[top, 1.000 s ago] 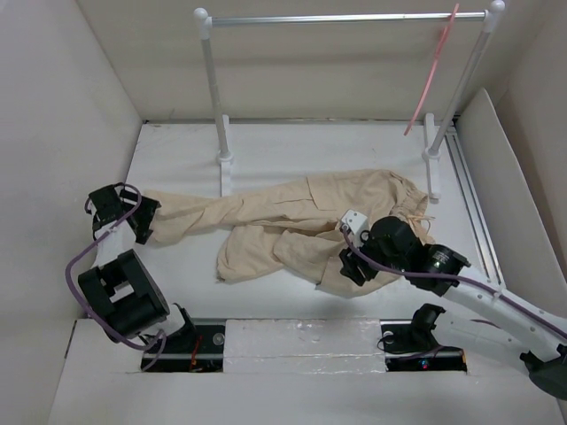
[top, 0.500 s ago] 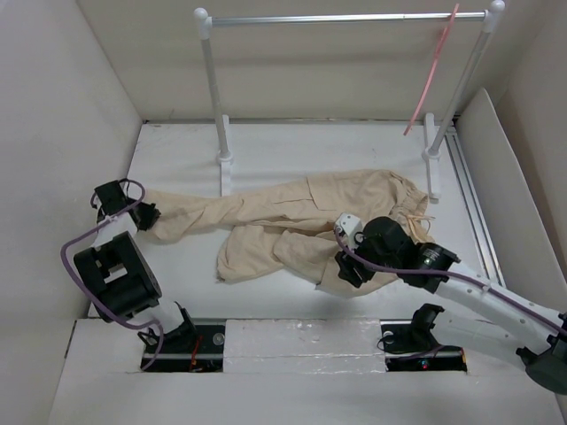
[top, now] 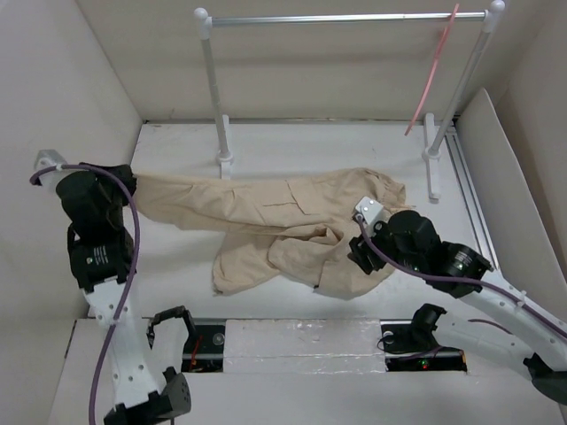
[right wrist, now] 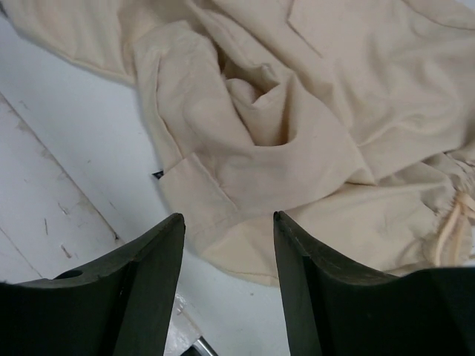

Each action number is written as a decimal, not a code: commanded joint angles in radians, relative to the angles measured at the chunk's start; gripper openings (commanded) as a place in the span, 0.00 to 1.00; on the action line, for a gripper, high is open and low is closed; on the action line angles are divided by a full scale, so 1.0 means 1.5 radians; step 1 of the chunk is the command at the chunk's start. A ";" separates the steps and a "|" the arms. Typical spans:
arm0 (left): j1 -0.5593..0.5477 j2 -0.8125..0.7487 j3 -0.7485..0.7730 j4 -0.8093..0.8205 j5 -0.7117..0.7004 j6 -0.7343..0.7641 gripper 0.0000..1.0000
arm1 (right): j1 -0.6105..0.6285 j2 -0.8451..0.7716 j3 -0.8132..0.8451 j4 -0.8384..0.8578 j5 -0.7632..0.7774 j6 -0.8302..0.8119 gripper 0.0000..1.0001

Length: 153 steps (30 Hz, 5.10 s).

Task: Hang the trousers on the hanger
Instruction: Flatten out the trousers at the center of the board, then fold the trousers at the center of the board.

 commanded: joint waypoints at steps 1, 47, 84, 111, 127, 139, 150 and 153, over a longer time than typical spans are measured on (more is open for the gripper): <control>0.000 -0.012 0.052 -0.097 -0.051 -0.019 0.00 | 0.002 -0.004 0.048 -0.022 0.054 -0.015 0.57; -0.303 0.006 -0.428 -0.059 0.102 -0.083 0.79 | -0.554 0.663 0.091 0.530 -0.283 0.093 0.35; -0.671 0.169 -0.250 -0.162 -0.153 -0.212 0.00 | -0.566 0.047 -0.080 0.153 -0.197 -0.014 0.90; -0.538 -0.139 0.081 -0.425 -0.546 -0.186 0.00 | -0.817 0.163 -0.110 0.113 -0.125 0.060 0.94; -0.538 -0.177 0.081 -0.413 -0.542 -0.139 0.00 | -0.887 0.382 -0.120 0.378 -0.303 0.084 0.86; -0.538 -0.154 0.076 -0.366 -0.726 -0.097 0.00 | -0.879 0.327 -0.141 0.303 -0.282 0.066 0.00; -0.538 -0.149 0.159 -0.223 -0.835 0.080 0.00 | -0.773 0.036 0.004 -0.179 -0.069 -0.042 0.00; -0.538 -0.161 0.163 -0.218 -0.847 0.122 0.00 | -0.714 0.033 0.077 -0.247 -0.016 -0.046 0.00</control>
